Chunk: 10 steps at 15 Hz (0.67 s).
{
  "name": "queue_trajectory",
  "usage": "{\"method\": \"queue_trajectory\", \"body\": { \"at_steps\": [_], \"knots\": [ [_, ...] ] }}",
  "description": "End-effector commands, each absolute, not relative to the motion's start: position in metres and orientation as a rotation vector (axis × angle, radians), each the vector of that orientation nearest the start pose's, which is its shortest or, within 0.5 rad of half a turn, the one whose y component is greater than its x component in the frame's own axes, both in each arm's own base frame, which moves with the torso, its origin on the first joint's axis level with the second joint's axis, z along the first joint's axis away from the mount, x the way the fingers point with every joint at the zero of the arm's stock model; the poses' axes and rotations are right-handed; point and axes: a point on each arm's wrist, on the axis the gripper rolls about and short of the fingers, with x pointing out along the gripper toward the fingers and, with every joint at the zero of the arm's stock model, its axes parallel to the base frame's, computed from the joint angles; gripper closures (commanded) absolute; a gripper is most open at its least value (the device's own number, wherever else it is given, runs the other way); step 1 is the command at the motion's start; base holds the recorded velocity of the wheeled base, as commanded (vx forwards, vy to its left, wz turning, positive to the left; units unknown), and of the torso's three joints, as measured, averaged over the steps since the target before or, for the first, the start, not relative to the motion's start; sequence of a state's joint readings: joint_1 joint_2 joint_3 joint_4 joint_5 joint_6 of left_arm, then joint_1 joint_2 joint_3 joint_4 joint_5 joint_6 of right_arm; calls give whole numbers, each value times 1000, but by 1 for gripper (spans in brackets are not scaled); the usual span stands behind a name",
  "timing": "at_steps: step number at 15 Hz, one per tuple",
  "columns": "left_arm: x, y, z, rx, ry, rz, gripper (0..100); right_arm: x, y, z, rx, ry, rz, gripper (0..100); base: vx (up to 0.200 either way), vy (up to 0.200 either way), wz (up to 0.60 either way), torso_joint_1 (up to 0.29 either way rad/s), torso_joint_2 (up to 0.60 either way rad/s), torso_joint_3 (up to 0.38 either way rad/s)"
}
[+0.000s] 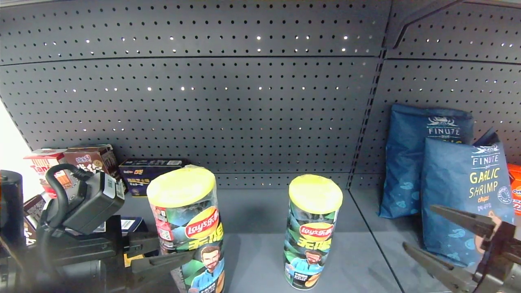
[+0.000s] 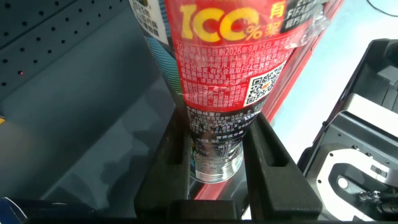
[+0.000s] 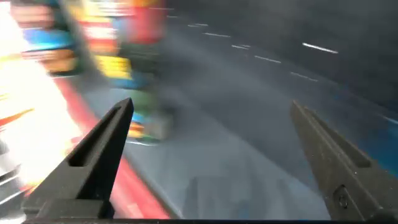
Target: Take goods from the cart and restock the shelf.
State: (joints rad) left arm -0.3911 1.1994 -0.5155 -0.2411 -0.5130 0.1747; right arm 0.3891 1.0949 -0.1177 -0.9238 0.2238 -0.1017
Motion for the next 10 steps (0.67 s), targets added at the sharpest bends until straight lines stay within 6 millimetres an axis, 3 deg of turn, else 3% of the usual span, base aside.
{"method": "queue_trajectory", "body": {
  "at_steps": [1, 3, 9, 10],
  "knots": [
    [148, -73, 185, 133, 379, -927, 100, 78, 25, 166, -95, -92, 390, 0, 0, 0, 0, 0, 0, 0],
    [149, -74, 187, 134, 370, -929, 100, 56, 10, 153, -100, -119, 216, 0, 0, 0, 0, 0, 0, 0],
    [153, -76, 194, 137, 347, -934, 100, -12, -2, 114, -126, -105, 14, 0, 0, 0, 0, 0, 0, 0],
    [153, -76, 194, 137, 347, -934, 100, -14, -2, 113, -126, -104, 12, 0, 0, 0, 0, 0, 0, 0]
  ]
}}
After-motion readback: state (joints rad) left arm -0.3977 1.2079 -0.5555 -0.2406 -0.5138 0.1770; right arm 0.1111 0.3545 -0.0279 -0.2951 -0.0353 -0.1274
